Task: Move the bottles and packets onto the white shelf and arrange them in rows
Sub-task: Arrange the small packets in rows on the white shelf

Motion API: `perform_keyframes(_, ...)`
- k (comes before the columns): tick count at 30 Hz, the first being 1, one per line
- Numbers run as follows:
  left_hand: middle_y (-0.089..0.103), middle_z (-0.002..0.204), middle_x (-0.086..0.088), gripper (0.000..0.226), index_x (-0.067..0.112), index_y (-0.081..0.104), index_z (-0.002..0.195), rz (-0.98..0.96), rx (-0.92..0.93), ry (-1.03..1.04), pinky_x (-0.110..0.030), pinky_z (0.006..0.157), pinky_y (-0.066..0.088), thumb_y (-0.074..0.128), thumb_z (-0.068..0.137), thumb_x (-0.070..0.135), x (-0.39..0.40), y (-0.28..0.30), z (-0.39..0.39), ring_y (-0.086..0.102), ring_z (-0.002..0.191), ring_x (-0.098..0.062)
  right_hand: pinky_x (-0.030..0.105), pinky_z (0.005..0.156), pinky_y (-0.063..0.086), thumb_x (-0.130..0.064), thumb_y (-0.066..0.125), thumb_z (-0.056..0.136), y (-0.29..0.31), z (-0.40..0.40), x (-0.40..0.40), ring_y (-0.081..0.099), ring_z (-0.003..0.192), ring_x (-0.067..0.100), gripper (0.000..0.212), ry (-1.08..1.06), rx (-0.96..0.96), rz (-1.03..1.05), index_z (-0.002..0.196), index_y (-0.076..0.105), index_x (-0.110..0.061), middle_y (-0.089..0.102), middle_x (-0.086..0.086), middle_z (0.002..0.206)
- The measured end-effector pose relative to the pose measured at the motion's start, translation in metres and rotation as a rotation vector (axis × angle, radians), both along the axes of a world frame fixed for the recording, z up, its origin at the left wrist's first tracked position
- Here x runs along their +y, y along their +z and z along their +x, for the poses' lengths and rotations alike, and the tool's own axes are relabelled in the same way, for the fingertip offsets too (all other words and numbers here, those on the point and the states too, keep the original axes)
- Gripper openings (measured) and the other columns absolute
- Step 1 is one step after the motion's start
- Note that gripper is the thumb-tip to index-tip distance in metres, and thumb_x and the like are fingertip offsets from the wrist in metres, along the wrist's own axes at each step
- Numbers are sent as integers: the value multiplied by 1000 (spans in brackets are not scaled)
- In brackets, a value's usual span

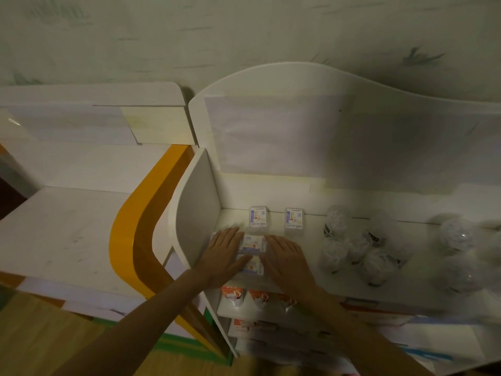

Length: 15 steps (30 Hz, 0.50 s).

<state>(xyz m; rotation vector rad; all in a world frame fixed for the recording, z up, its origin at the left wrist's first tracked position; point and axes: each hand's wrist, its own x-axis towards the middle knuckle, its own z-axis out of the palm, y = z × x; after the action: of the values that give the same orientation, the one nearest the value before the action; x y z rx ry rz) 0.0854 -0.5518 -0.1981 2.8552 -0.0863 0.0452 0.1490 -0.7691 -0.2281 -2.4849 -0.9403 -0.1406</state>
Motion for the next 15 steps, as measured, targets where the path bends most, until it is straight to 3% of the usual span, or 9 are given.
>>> perform_keyframes(6,11,166,5,74,24,16,158,-106,-19,64,-39,123,6,31,99,66,-7,17,6,9,151,-13,32,116,21,-70,10,95,3,-1,0,40,137,19,80,-19,20,4,146,39,-16,45,4,148)
perform_keyframes(10,10,166,3,76,23,15,158,22,6,-10,-39,123,11,26,98,67,-8,31,28,12,151,-14,40,117,31,-65,13,98,-1,1,0,40,138,20,75,-26,3,-62,147,39,-15,45,5,149)
perform_keyframes(15,4,166,4,75,27,13,159,211,78,-138,-39,121,9,21,97,69,-6,42,54,4,152,-16,38,117,30,-59,19,102,1,-1,-1,38,138,17,63,-35,24,-32,148,37,-19,44,2,149)
